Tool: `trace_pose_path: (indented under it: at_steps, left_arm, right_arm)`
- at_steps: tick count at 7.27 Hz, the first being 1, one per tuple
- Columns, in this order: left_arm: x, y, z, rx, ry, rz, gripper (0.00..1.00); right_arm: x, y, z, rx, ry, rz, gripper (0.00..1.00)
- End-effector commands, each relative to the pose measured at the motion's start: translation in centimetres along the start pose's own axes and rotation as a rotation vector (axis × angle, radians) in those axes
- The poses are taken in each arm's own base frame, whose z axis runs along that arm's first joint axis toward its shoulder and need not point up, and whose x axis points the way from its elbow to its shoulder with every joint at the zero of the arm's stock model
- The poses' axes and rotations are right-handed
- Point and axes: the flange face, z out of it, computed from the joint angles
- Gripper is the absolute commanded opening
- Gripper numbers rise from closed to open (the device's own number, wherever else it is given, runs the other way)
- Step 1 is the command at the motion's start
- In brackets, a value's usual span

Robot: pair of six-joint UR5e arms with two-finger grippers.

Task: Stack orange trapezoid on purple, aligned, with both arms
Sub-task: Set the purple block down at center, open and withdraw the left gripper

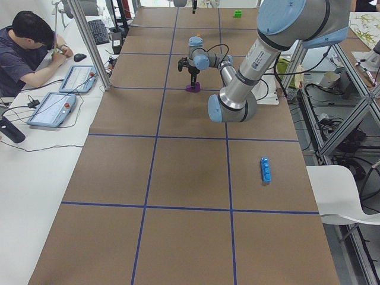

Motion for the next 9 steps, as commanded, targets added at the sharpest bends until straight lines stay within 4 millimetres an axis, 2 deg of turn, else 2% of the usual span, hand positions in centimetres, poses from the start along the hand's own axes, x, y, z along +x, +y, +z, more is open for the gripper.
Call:
trace_pose_path:
  at_steps: [1, 3, 4, 5, 6, 7, 8, 9]
  left_arm:
    - [0.3, -0.2, 0.1, -0.001, -0.003, -0.001, 0.33]
    - [0.3, -0.1, 0.3, -0.003, -0.005, 0.000, 0.62]
    - [0.2, -0.1, 0.4, -0.002, -0.007, 0.001, 0.95]
    - [0.1, -0.1, 0.2, 0.001, -0.008, -0.002, 1.00]
    - [0.1, -0.6, -1.2, 0.014, 0.006, -0.002, 1.00]
    - [-1.0, -2.2, -4.1, 0.038, 0.031, -0.015, 1.00]
    - [-3.7, -1.5, -6.6, 0.041, 0.014, 0.060, 1.00]
    - [-9.0, -0.3, -9.9, 0.049, -0.016, 0.151, 1.00]
  right_arm:
    - [0.0, 0.0, 0.0, -0.001, -0.001, 0.000, 1.00]
    - [-0.1, 0.0, 0.0, -0.002, -0.002, -0.001, 1.00]
    - [-0.1, 0.0, 0.0, -0.002, -0.002, -0.001, 1.00]
    - [0.0, 0.0, 0.1, -0.003, -0.001, 0.000, 1.00]
    - [-0.1, 0.0, 0.0, -0.001, -0.003, -0.004, 1.00]
    - [-0.4, -0.1, -0.1, 0.003, -0.007, -0.011, 1.00]
    - [-0.8, -0.2, -0.4, 0.036, -0.032, -0.043, 1.00]
    - [-1.7, 0.0, -0.5, 0.042, -0.081, -0.075, 1.00]
